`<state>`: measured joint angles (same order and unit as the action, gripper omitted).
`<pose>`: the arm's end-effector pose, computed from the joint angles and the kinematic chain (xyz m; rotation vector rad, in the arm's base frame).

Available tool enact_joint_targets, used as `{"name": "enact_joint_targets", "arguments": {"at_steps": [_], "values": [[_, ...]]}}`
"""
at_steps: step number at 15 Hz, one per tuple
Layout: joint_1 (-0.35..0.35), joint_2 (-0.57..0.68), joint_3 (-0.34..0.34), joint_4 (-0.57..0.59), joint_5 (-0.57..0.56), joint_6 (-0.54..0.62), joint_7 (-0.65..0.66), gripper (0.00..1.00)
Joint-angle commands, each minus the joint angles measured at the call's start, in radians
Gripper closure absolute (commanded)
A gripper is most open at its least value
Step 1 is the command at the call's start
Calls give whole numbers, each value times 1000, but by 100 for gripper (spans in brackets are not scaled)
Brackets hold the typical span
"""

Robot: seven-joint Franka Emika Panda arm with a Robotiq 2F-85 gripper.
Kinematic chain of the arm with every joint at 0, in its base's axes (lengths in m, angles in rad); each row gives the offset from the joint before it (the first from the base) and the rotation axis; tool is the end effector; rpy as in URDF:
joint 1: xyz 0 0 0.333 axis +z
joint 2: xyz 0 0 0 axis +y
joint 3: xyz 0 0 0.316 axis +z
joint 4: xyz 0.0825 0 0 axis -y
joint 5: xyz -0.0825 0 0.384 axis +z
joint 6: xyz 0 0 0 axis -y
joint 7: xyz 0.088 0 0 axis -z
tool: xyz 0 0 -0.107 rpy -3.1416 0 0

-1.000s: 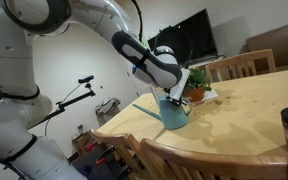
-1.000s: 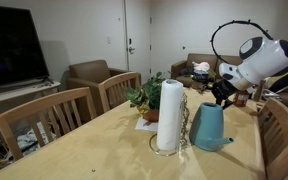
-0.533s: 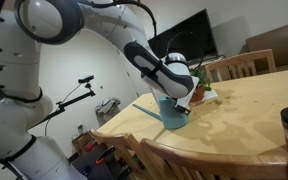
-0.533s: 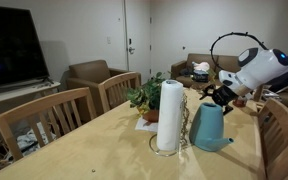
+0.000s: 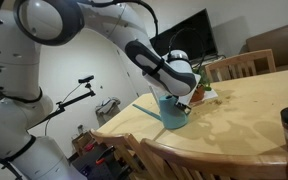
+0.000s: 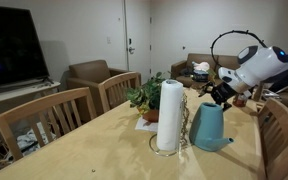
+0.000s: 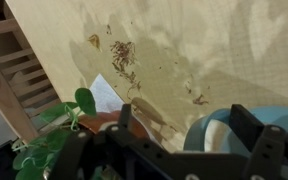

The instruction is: Use the watering can to water the plant

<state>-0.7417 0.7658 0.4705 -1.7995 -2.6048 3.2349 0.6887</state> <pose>0.5535 -0.1074 0.1557 2.0065 1.7767 0.7649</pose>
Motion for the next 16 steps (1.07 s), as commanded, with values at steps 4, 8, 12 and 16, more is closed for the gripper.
{"name": "enact_joint_targets", "arguments": {"at_steps": [4,8,12,16], "values": [[13,-55,-25,-38,19,56,18,0],[-1,-42,-9,-42,37,52,25,0],[2,-40,-11,-33,89,96,31,0],[22,-33,-30,-25,133,98,29,0]]}}
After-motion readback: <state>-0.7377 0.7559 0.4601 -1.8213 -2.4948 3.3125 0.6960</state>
